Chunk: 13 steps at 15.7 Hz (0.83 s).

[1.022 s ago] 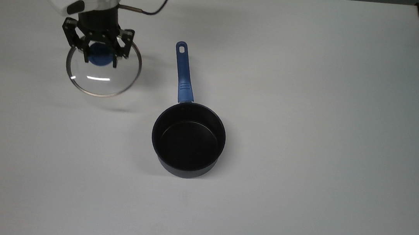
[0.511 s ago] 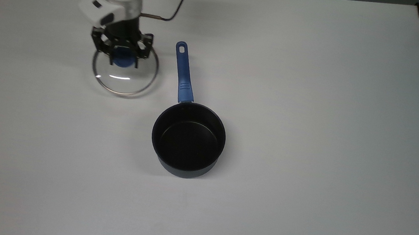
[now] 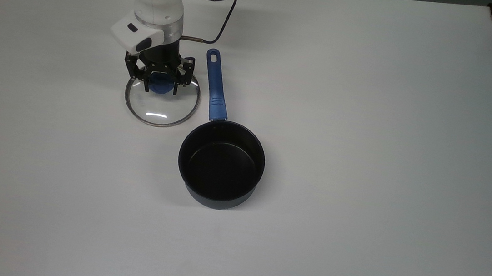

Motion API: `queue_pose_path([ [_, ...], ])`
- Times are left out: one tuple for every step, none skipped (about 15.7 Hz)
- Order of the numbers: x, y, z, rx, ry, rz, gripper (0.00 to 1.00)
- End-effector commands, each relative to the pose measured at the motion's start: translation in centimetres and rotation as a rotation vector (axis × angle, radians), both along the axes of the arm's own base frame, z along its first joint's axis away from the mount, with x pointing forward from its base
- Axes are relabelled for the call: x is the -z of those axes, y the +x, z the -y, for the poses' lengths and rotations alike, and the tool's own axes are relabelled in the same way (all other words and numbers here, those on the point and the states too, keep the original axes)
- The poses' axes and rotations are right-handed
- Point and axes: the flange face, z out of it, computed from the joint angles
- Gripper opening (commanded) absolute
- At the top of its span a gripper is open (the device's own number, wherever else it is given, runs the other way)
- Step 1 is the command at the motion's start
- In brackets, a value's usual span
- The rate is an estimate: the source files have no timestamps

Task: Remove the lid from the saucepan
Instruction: 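Open the gripper, release the lid knob and raise the gripper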

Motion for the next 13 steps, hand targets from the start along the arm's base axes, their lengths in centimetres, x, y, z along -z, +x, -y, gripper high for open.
queue_pose_path([
  [0.1,0.7,0.5,0.015,-0.014,0.001,1.00],
  [-1.1,1.2,1.3,0.035,-0.020,-0.003,1.00],
  [-3.3,2.1,1.9,0.051,-0.026,-0.016,1.00],
  [-5.5,2.8,2.4,0.064,-0.032,-0.054,1.00],
  [-7.9,3.4,2.8,0.073,-0.038,-0.098,1.00],
  [-10.1,3.9,3.2,0.089,-0.035,-0.126,1.00],
  [-12.0,4.2,3.0,0.095,-0.036,-0.141,1.00],
  [-13.4,4.3,2.5,0.100,-0.036,-0.149,1.00],
  [-14.9,4.3,1.7,0.095,-0.038,-0.152,1.00],
  [-16.3,4.2,0.0,0.073,-0.040,-0.152,1.00],
  [-17.9,3.9,-2.1,0.050,-0.045,-0.154,1.00],
  [-19.6,3.4,-3.5,0.057,-0.045,-0.150,1.00],
  [-21.1,2.9,-4.9,0.075,-0.034,-0.148,1.00],
])
